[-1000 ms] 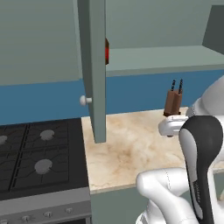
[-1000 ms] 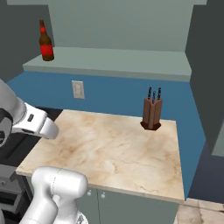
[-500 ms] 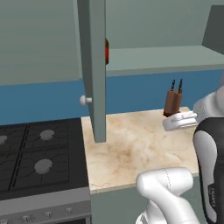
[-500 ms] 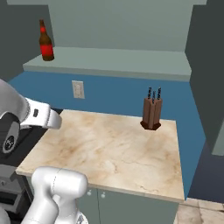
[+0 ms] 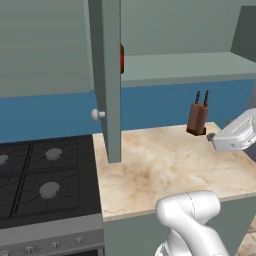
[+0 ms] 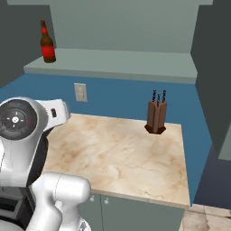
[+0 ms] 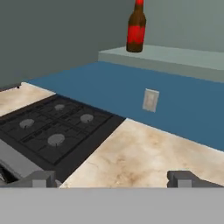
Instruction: Get the candle and the beer from the cabinet and move them to the dining counter.
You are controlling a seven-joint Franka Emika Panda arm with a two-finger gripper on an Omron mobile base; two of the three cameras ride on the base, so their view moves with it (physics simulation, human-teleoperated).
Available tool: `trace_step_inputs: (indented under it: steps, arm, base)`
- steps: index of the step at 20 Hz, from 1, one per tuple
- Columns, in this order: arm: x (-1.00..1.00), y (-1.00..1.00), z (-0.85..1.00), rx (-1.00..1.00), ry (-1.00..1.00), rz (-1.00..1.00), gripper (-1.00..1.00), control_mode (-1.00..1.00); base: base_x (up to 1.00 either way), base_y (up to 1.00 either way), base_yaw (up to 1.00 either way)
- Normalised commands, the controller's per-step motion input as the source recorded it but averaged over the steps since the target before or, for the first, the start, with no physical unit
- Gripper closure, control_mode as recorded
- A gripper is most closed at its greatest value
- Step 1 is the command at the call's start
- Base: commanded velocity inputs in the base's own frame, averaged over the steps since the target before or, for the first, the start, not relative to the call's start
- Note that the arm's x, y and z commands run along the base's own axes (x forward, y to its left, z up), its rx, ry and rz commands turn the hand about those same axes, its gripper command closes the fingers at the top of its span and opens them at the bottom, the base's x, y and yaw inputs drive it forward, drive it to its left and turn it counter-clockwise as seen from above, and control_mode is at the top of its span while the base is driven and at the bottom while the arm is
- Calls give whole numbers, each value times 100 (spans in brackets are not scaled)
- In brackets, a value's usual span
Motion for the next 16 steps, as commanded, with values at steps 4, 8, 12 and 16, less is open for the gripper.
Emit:
trace_step_inputs:
  steps: [4,8,12,16]
  arm:
    - [10,16,61,0,-20,25,-100,-100]
    - [30,24,67,0,-14,19,-100,-100]
    - [32,36,57,0,-6,15,-100,-100]
    - [25,38,42,0,-6,13,-100,-100]
  base:
    - [0,0,0]
    - [0,0,0]
    - [0,0,0]
    - [0,0,0]
